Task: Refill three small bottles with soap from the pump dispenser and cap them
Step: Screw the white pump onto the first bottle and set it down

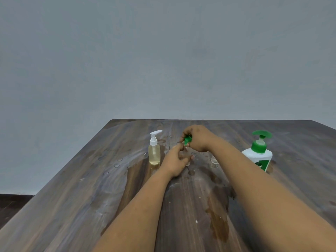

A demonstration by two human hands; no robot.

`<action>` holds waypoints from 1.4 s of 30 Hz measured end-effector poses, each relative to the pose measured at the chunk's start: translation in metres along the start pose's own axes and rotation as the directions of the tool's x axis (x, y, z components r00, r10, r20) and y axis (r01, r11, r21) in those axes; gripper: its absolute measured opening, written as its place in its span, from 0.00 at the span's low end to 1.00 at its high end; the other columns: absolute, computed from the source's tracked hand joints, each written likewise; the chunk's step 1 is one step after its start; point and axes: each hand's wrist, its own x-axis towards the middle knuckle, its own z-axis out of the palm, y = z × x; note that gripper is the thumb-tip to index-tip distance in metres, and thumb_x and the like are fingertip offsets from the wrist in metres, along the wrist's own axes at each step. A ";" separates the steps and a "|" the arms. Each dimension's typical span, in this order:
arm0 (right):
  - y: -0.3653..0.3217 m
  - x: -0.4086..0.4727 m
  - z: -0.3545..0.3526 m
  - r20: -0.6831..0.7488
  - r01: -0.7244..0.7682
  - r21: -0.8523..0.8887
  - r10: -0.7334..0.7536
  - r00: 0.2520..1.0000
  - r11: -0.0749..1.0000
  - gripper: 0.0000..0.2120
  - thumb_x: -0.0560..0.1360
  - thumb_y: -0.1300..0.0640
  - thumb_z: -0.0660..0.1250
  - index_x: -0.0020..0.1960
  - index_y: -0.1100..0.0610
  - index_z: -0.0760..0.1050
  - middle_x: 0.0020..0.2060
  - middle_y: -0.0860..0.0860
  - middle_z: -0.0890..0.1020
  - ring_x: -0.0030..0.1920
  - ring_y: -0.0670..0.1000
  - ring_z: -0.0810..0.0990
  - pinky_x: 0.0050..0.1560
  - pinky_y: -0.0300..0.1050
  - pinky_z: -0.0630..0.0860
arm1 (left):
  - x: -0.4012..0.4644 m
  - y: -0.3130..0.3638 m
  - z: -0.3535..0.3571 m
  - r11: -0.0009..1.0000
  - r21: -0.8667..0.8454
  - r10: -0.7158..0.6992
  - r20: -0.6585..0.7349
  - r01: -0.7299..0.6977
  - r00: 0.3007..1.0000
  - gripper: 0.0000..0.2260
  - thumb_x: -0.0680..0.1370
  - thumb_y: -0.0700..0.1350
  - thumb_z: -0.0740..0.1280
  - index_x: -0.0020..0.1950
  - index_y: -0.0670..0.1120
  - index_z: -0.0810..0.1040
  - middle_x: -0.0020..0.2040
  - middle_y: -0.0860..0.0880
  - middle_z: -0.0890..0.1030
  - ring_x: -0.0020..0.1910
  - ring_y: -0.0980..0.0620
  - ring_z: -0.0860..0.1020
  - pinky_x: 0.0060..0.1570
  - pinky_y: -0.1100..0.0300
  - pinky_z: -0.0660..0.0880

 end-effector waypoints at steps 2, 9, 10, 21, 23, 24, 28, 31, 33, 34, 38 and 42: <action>-0.001 0.001 0.000 0.007 -0.010 -0.011 0.010 1.000 1.000 0.20 0.74 0.52 0.73 0.63 0.55 0.75 0.61 0.51 0.76 0.62 0.51 0.74 0.55 0.39 0.68 | 0.000 -0.002 0.000 0.999 -0.020 -0.029 -0.004 0.029 1.000 0.14 0.75 0.46 0.73 0.58 0.53 0.73 0.51 0.57 0.80 0.44 0.63 0.79 0.43 0.71 0.73; -0.008 0.001 0.007 -0.074 -0.092 -0.183 0.079 0.994 0.979 0.10 0.77 0.53 0.68 0.52 0.60 0.75 0.53 0.57 0.79 0.48 0.55 0.78 0.46 0.48 0.75 | 0.001 -0.001 0.001 0.997 -0.070 -0.015 0.004 0.015 1.000 0.19 0.75 0.43 0.73 0.64 0.47 0.74 0.58 0.50 0.80 0.51 0.53 0.82 0.56 0.57 0.76; -0.007 0.002 0.004 -0.050 -0.059 -0.183 0.051 0.997 0.981 0.08 0.77 0.58 0.69 0.53 0.60 0.77 0.54 0.57 0.80 0.50 0.55 0.79 0.48 0.48 0.77 | 0.001 -0.002 0.001 0.997 -0.074 -0.008 0.002 0.008 1.000 0.18 0.75 0.42 0.73 0.63 0.48 0.75 0.57 0.51 0.80 0.48 0.57 0.82 0.54 0.60 0.77; -0.008 0.002 -0.003 -0.030 -0.084 -0.184 0.080 0.996 0.979 0.18 0.78 0.44 0.65 0.53 0.59 0.74 0.54 0.56 0.78 0.51 0.54 0.77 0.50 0.47 0.73 | 0.000 -0.003 0.000 0.998 -0.061 -0.031 -0.013 0.030 0.999 0.21 0.75 0.45 0.73 0.67 0.47 0.73 0.51 0.55 0.78 0.44 0.62 0.78 0.48 0.67 0.74; -0.008 0.002 -0.004 0.007 -0.027 -0.185 0.029 1.000 0.982 0.09 0.79 0.54 0.66 0.55 0.59 0.76 0.56 0.56 0.79 0.54 0.54 0.77 0.52 0.46 0.74 | -0.001 -0.002 0.000 0.997 -0.076 -0.020 -0.017 0.019 1.000 0.23 0.75 0.42 0.73 0.68 0.48 0.73 0.56 0.53 0.78 0.44 0.63 0.79 0.50 0.70 0.74; -0.007 0.002 -0.006 0.030 0.003 -0.163 0.002 1.000 0.987 0.07 0.78 0.59 0.66 0.56 0.58 0.77 0.57 0.55 0.79 0.55 0.54 0.77 0.53 0.46 0.74 | -0.001 -0.002 0.000 0.997 -0.081 -0.013 -0.016 0.012 1.000 0.21 0.75 0.41 0.73 0.66 0.48 0.74 0.55 0.52 0.79 0.41 0.66 0.79 0.46 0.74 0.72; -0.009 0.001 -0.008 0.088 0.023 -0.060 -0.017 0.996 0.998 0.14 0.77 0.57 0.67 0.62 0.51 0.76 0.61 0.53 0.71 0.63 0.53 0.71 0.61 0.48 0.71 | 0.000 -0.002 0.000 0.994 -0.100 -0.033 -0.007 0.032 0.999 0.15 0.75 0.40 0.73 0.58 0.51 0.75 0.52 0.52 0.80 0.42 0.64 0.81 0.41 0.74 0.72; -0.008 0.001 -0.002 0.031 -0.048 -0.068 0.050 0.998 0.997 0.18 0.79 0.45 0.64 0.64 0.54 0.72 0.61 0.54 0.72 0.61 0.54 0.72 0.57 0.46 0.69 | -0.002 0.000 0.000 0.994 -0.103 -0.042 0.002 0.042 0.999 0.18 0.75 0.43 0.73 0.63 0.48 0.73 0.55 0.50 0.81 0.50 0.56 0.82 0.48 0.65 0.75; -0.006 0.000 -0.001 0.008 -0.042 -0.130 0.044 0.999 0.991 0.15 0.80 0.49 0.64 0.61 0.57 0.74 0.56 0.55 0.75 0.56 0.55 0.76 0.49 0.44 0.69 | -0.003 0.001 -0.001 0.994 -0.110 -0.022 -0.001 0.021 1.000 0.18 0.75 0.42 0.73 0.62 0.51 0.73 0.56 0.50 0.80 0.51 0.52 0.82 0.52 0.60 0.77; -0.005 0.000 -0.001 0.021 -0.017 -0.132 0.020 1.000 0.991 0.11 0.80 0.53 0.65 0.59 0.57 0.75 0.54 0.54 0.75 0.55 0.55 0.76 0.47 0.44 0.70 | -0.003 0.002 -0.001 0.993 -0.116 -0.015 -0.003 0.015 1.000 0.18 0.75 0.41 0.73 0.61 0.53 0.73 0.57 0.49 0.80 0.52 0.51 0.82 0.55 0.57 0.78; -0.004 -0.003 -0.006 0.092 0.051 -0.058 -0.046 0.995 0.997 0.14 0.77 0.62 0.66 0.61 0.51 0.75 0.56 0.51 0.71 0.58 0.52 0.73 0.54 0.45 0.72 | -0.002 0.000 -0.001 0.994 -0.112 -0.015 -0.010 0.014 1.000 0.15 0.75 0.39 0.72 0.59 0.49 0.75 0.56 0.47 0.81 0.47 0.59 0.82 0.51 0.62 0.78; -0.005 -0.001 -0.004 0.044 0.022 -0.112 -0.017 0.999 0.993 0.16 0.77 0.50 0.68 0.63 0.53 0.73 0.59 0.53 0.72 0.58 0.52 0.72 0.56 0.45 0.70 | -0.004 0.000 0.000 0.996 -0.092 -0.015 -0.030 0.012 0.999 0.16 0.75 0.40 0.73 0.57 0.53 0.73 0.54 0.50 0.81 0.46 0.59 0.82 0.49 0.62 0.77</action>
